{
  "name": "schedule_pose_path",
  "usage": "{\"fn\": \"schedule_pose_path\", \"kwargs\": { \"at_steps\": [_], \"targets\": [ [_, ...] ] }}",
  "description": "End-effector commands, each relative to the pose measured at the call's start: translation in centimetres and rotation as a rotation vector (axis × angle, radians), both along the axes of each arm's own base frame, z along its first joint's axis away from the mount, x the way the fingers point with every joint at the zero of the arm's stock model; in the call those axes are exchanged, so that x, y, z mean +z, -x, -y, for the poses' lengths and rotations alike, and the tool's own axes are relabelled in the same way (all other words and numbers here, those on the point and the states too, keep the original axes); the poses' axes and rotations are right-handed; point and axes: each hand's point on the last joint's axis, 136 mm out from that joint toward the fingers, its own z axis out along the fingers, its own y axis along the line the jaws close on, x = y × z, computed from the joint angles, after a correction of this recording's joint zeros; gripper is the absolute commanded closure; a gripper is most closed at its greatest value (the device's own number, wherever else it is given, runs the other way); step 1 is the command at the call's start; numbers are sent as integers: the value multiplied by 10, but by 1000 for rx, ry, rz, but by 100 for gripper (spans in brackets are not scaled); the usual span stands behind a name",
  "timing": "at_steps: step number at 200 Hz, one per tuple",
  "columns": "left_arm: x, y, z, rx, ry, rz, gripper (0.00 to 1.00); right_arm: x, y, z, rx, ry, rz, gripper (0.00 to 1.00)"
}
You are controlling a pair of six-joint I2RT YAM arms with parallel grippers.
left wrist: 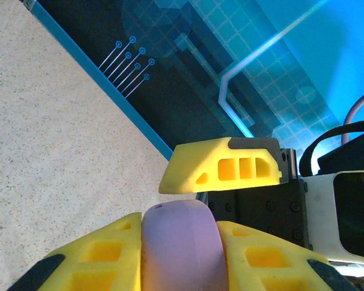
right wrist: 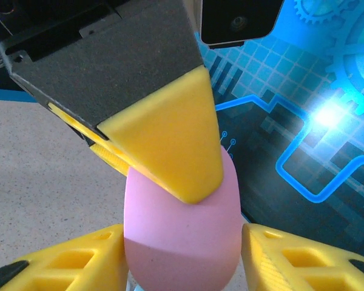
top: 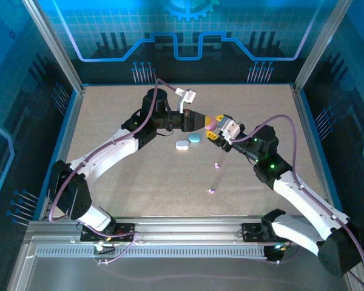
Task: Insert the wireless bluetooth earbuds into the charging case
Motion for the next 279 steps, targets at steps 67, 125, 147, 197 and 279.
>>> {"fn": "schedule_pose_path", "kwargs": {
  "at_steps": [67, 125, 147, 197, 279],
  "targets": [
    [12, 10, -4, -39, 13, 71, 70, 17, 3, 1, 41, -16, -49, 58],
    [7, 30, -22, -25, 16, 505, 48, 9, 33, -12, 293, -57, -395, 60],
    [3, 38, -27, -37, 8, 633, 46, 10, 41, -17, 368, -46, -498, 61],
    [-1, 47, -32, -59, -33, 745, 45, 13, 52, -22, 470, -21, -577, 61],
    [4, 59, -30, -128, -5, 739, 46, 11, 57, -25, 522, 18, -602, 62]
  ]
}}
